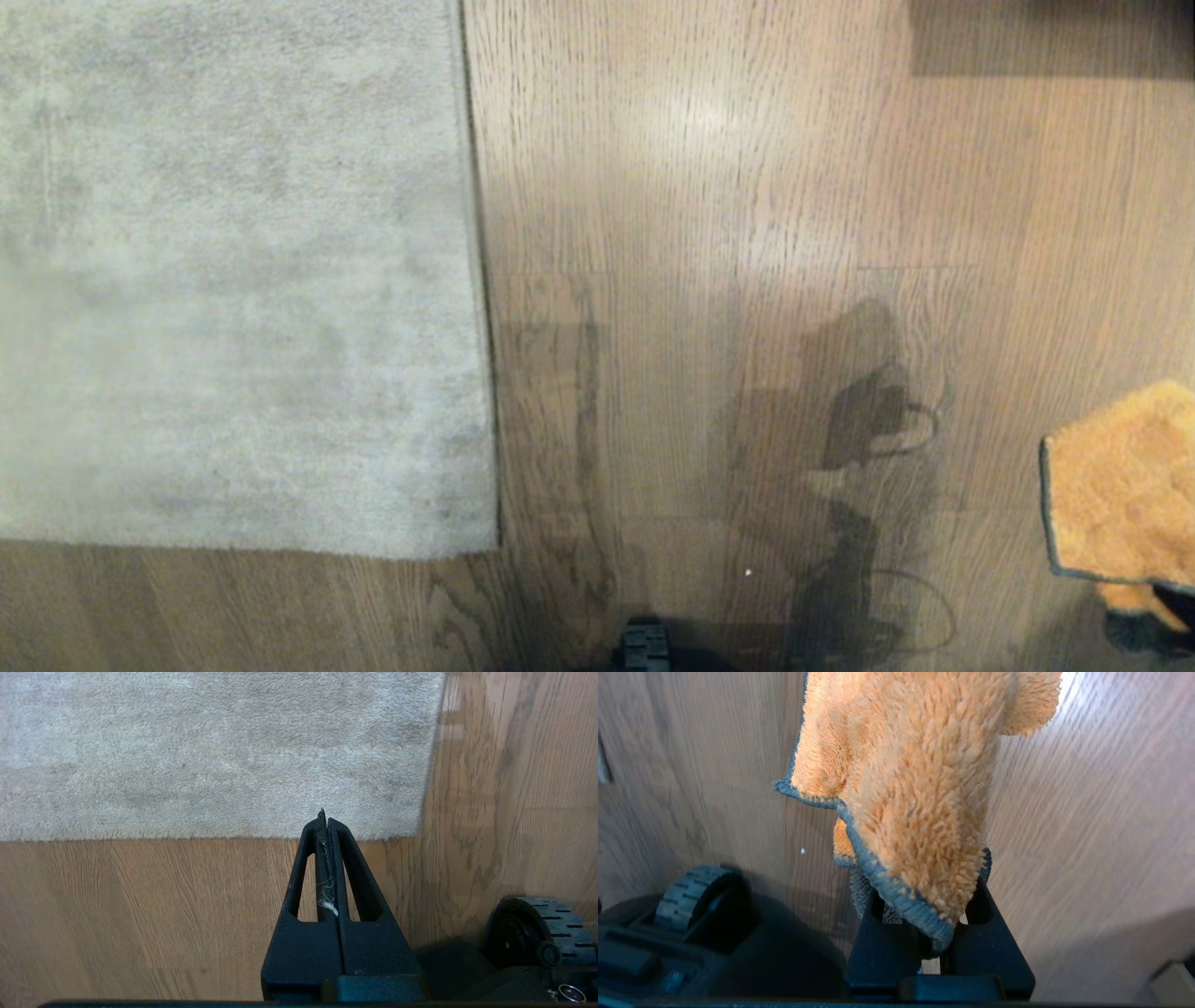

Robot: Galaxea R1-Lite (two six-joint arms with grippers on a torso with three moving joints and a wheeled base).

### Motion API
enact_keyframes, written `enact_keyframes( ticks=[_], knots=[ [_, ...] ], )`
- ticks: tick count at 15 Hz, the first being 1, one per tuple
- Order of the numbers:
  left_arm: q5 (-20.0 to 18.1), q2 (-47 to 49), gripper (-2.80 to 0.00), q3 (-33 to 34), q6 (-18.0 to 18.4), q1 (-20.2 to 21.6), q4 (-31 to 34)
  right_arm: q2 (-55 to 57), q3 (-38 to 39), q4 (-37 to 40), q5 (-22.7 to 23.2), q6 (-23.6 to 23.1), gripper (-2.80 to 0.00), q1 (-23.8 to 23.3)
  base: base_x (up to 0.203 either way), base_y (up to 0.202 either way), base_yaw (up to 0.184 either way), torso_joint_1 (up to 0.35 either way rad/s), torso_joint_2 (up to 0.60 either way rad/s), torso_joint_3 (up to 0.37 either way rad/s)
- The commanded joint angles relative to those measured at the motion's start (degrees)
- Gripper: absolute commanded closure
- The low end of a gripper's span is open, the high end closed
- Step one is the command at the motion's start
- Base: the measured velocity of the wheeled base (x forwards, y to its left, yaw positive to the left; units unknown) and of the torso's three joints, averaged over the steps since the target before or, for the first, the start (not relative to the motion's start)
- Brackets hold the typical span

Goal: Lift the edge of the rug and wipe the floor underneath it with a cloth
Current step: Pick up the rag

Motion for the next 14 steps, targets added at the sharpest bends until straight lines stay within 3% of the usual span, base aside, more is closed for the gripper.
enact_keyframes(
  ticks=[1,7,14],
  knots=[
    [0.0,0.0,0.0,0.0,0.0,0.0,0.0,-11.6,2.2,3.4,-0.3,-0.2,0.0,0.3,0.0,0.0,0.0,0.0,0.0,0.0],
    [0.0,0.0,0.0,0.0,0.0,0.0,0.0,-18.4,5.1,9.0,-11.6,-1.2,0.0,2.9,0.0,0.0,0.0,0.0,0.0,0.0],
    [0.0,0.0,0.0,0.0,0.0,0.0,0.0,-26.9,5.1,18.0,-11.9,-1.0,0.0,4.0,0.0,0.0,0.0,0.0,0.0,0.0]
  ],
)
